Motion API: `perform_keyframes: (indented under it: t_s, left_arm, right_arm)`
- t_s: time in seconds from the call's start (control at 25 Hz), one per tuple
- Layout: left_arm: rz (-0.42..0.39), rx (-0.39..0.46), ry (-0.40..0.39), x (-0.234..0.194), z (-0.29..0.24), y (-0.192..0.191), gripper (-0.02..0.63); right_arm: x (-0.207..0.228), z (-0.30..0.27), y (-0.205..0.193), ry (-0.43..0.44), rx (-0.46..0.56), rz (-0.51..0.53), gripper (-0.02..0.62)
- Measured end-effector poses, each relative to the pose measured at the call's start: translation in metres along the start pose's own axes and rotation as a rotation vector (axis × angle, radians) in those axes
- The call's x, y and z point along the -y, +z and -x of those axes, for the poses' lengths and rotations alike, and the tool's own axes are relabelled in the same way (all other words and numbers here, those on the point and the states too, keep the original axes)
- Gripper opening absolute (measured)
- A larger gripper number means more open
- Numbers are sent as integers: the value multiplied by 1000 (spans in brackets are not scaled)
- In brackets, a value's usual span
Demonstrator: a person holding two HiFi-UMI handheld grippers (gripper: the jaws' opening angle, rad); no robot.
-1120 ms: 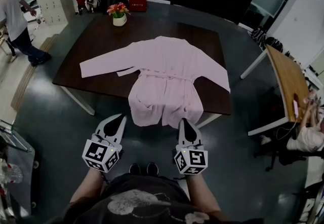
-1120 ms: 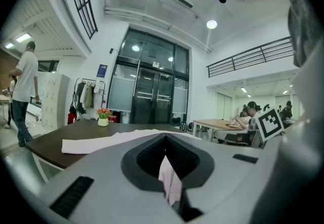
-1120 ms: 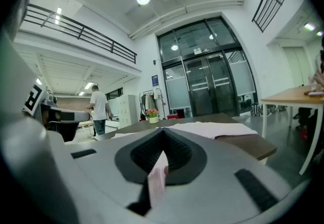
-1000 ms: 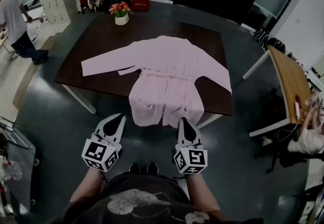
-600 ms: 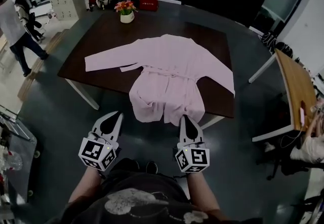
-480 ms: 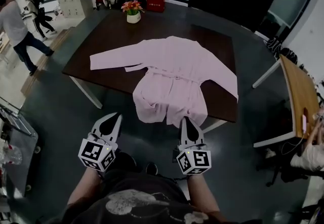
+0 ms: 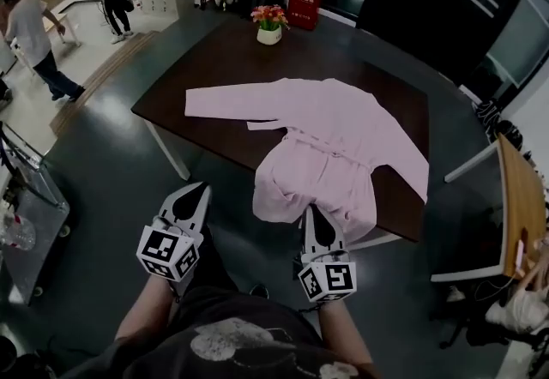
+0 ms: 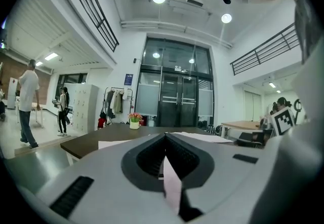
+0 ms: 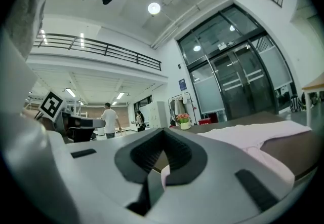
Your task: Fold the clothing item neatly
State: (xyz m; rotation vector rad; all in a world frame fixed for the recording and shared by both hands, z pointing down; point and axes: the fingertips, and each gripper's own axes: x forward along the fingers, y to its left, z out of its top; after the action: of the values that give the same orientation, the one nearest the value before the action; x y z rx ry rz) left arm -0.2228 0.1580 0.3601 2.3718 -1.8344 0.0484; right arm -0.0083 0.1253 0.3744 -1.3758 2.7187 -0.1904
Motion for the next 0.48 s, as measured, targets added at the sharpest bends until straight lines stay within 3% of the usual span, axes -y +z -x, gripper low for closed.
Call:
perform_keyframes:
  t_s: [0.48]
  left_arm:
    - [31, -17, 90, -168, -57, -14, 11]
  right_arm:
    - [-84, -191, -41, 151, -128, 94, -9]
